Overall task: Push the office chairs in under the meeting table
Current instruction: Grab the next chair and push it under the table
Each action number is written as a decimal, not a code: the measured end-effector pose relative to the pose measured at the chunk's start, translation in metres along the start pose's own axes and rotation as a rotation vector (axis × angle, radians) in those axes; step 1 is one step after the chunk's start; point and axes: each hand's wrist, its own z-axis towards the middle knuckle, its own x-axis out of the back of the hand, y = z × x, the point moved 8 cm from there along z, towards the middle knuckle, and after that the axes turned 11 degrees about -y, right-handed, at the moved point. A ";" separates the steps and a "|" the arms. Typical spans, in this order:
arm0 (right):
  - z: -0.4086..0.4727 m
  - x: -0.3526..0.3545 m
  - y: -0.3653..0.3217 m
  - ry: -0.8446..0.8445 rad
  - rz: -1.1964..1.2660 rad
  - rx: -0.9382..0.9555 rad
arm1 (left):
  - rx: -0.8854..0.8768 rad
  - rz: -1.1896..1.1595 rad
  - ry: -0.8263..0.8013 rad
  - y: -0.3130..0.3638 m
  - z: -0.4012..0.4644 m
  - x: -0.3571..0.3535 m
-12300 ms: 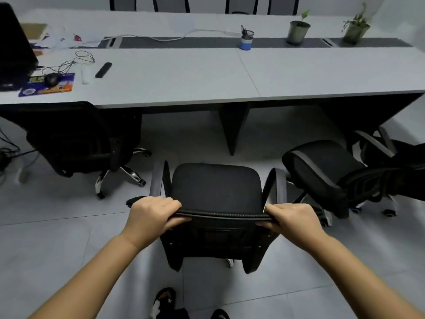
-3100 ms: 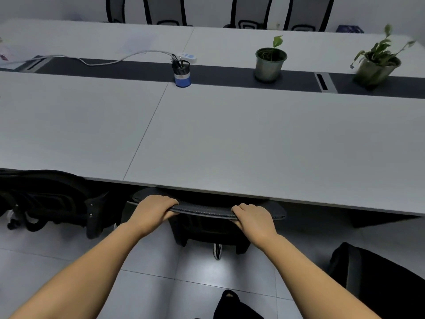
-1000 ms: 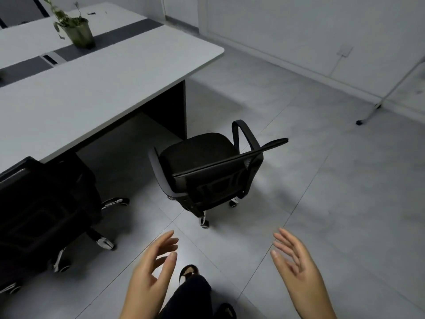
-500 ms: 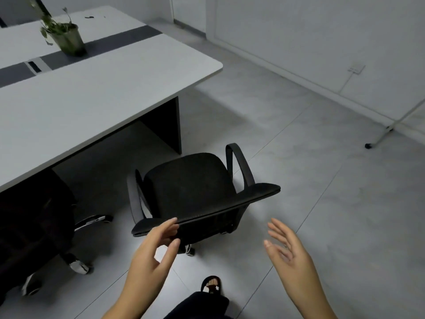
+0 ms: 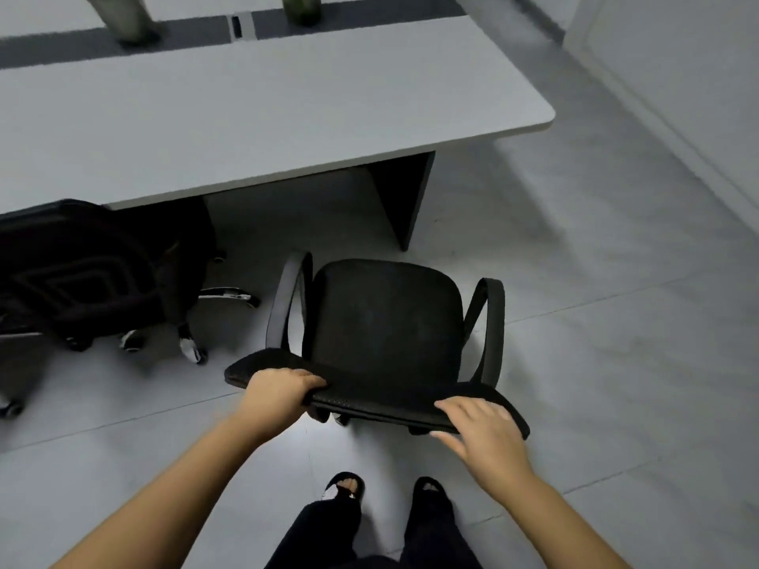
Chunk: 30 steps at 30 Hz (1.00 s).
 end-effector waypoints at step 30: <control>0.280 0.102 0.035 -0.016 -0.135 0.225 | 0.295 -0.046 0.153 -0.106 0.139 0.087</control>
